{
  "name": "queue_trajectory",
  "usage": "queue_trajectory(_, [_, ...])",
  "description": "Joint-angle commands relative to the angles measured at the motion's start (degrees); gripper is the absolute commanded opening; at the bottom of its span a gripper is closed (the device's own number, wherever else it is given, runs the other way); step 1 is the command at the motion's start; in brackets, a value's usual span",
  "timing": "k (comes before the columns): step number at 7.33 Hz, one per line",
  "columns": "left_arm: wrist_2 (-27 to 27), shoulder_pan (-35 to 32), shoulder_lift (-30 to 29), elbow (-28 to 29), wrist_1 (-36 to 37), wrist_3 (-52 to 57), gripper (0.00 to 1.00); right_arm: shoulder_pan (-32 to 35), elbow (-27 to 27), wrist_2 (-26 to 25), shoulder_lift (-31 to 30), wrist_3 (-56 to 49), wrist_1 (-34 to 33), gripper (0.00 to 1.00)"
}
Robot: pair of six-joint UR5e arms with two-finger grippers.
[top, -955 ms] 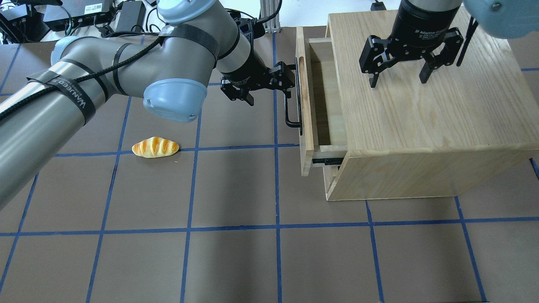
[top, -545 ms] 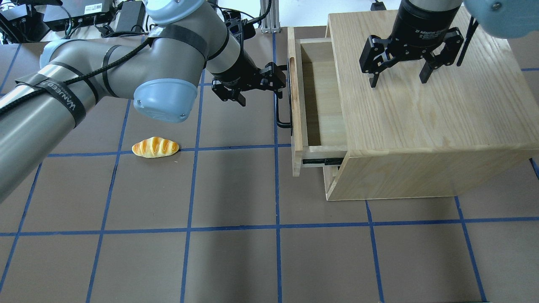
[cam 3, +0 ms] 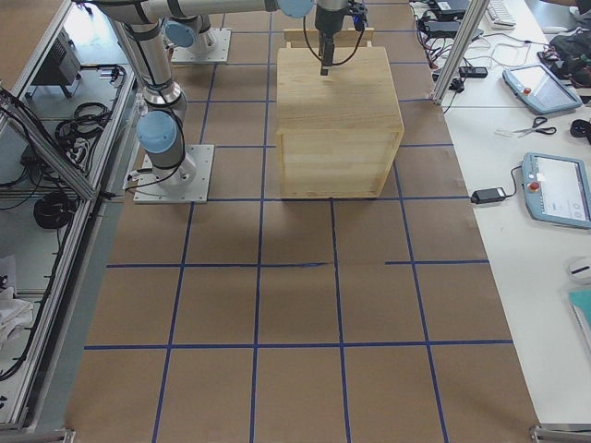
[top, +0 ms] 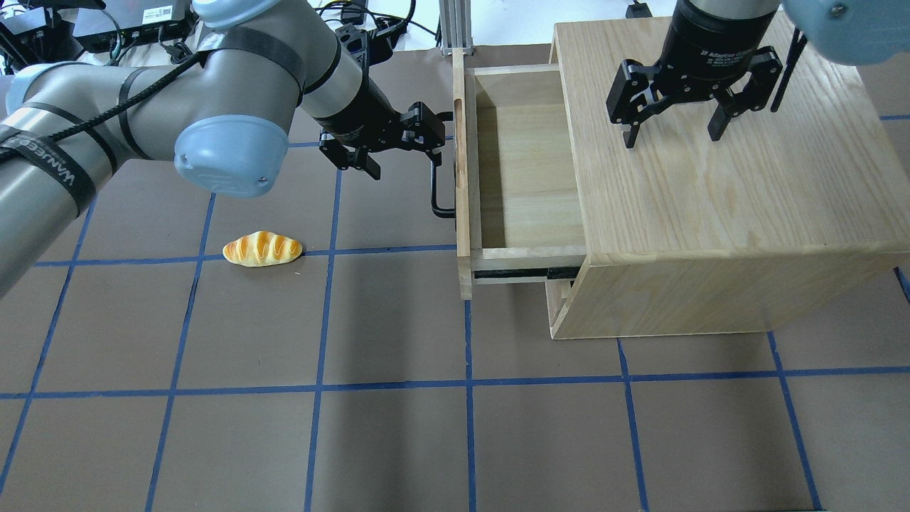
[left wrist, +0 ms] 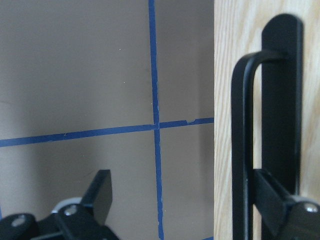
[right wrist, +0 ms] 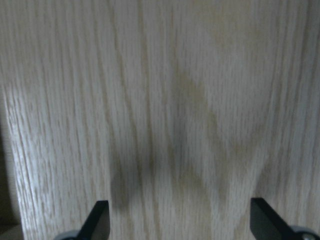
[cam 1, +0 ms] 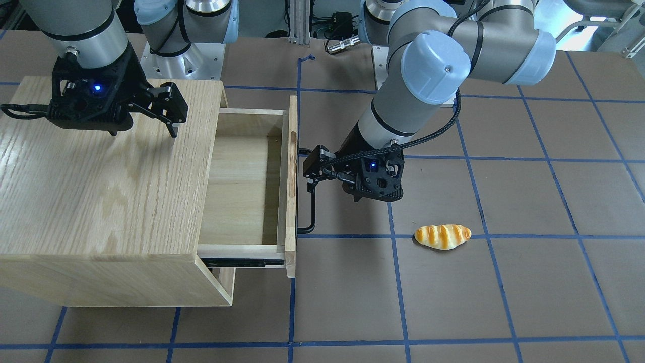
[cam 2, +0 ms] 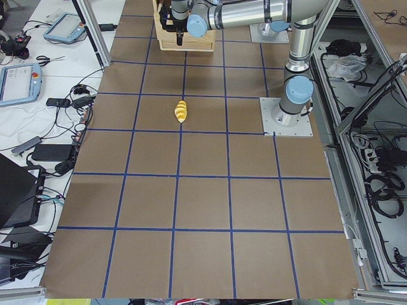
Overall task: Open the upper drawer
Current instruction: 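Pull the drawer handle outward with the left gripper, sliding the drawer open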
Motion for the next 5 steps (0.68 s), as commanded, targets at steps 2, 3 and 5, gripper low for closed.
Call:
queue_trajectory(2, [0.65,0.86,0.52,-0.93,-1.03,0.57,1.0,0.0,-0.03,0.0,0.0,0.0,0.0,1.0])
queue_trajectory(3, [2.22,1.9,0.78,-0.93,-1.21,0.83,1.0,0.0,0.06,0.0,0.0,0.0,0.0,1.0])
queue_trajectory(5, [2.32,2.7,1.48,-0.93,-2.61,1.27,1.0,0.0,0.06,0.0,0.0,0.0,0.0,1.0])
